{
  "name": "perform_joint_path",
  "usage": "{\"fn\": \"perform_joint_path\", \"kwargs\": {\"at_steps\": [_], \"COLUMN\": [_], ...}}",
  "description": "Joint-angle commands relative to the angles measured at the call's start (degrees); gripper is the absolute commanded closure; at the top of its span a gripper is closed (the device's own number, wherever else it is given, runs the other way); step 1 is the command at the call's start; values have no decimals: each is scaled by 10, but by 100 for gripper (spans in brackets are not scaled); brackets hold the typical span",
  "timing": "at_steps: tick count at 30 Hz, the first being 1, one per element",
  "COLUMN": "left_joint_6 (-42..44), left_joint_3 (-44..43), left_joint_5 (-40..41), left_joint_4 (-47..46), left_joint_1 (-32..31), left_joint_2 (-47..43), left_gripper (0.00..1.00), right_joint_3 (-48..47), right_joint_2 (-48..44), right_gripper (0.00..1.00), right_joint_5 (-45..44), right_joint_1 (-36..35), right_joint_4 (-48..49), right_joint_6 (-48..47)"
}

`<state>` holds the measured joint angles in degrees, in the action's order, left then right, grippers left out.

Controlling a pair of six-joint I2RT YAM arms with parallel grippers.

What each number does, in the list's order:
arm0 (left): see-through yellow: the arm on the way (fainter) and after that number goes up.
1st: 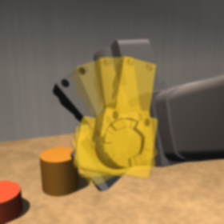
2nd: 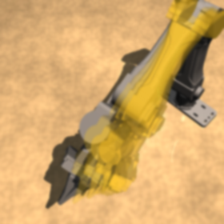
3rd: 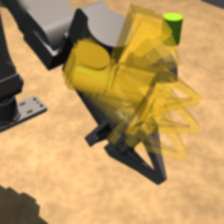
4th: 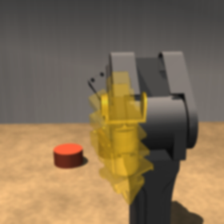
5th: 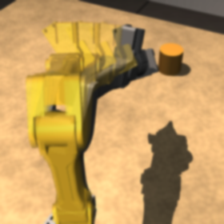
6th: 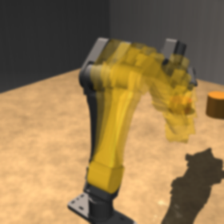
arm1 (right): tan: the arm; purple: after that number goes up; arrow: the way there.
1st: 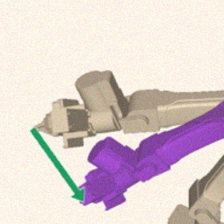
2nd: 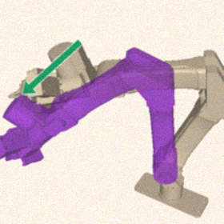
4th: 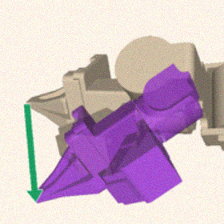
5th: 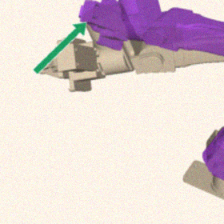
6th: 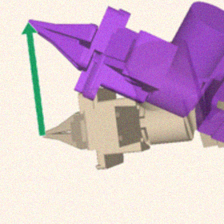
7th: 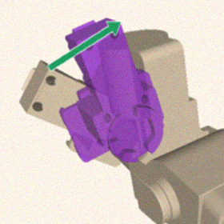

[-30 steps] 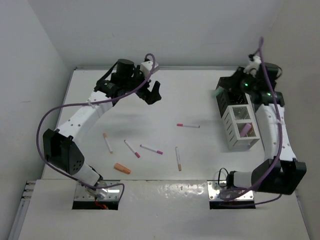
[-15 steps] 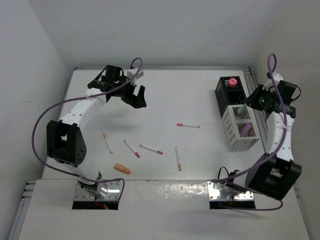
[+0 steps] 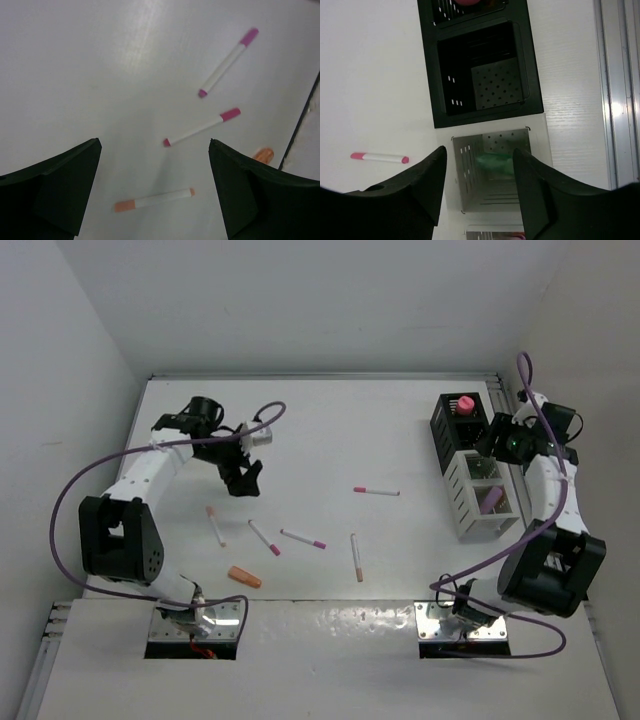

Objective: Sort the stationery into containers
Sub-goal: Place the stationery in the storage box, then pick up the drawer from the corner of the board.

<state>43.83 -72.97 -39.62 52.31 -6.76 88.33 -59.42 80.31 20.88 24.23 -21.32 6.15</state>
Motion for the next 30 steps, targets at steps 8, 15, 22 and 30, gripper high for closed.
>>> {"fn": "perform_joint_path", "kwargs": {"at_steps": [8,15,22,30], "left_joint_6": [359,377,412,370], "left_joint_3": [170,256,351,401], "left_joint_5": [40,70,130,133], "left_joint_4": [124,98,66,-4], "left_joint_1": [-39,-58,-77,-117], "left_joint_2": [-114,-149,-194,-200], "left_gripper": [24,30,28,27], "right_joint_3": [1,18,26,28], "right_joint_2": [-80,-107,-109,-111], "right_gripper": [43,43,43,43], "right_joint_5": [33,41,36,36], "right_joint_1": [-8,-30,-33,-34], "right_joint_4": [-35,-55,-68,-72], "right_joint_6": [32,39,29,34]}}
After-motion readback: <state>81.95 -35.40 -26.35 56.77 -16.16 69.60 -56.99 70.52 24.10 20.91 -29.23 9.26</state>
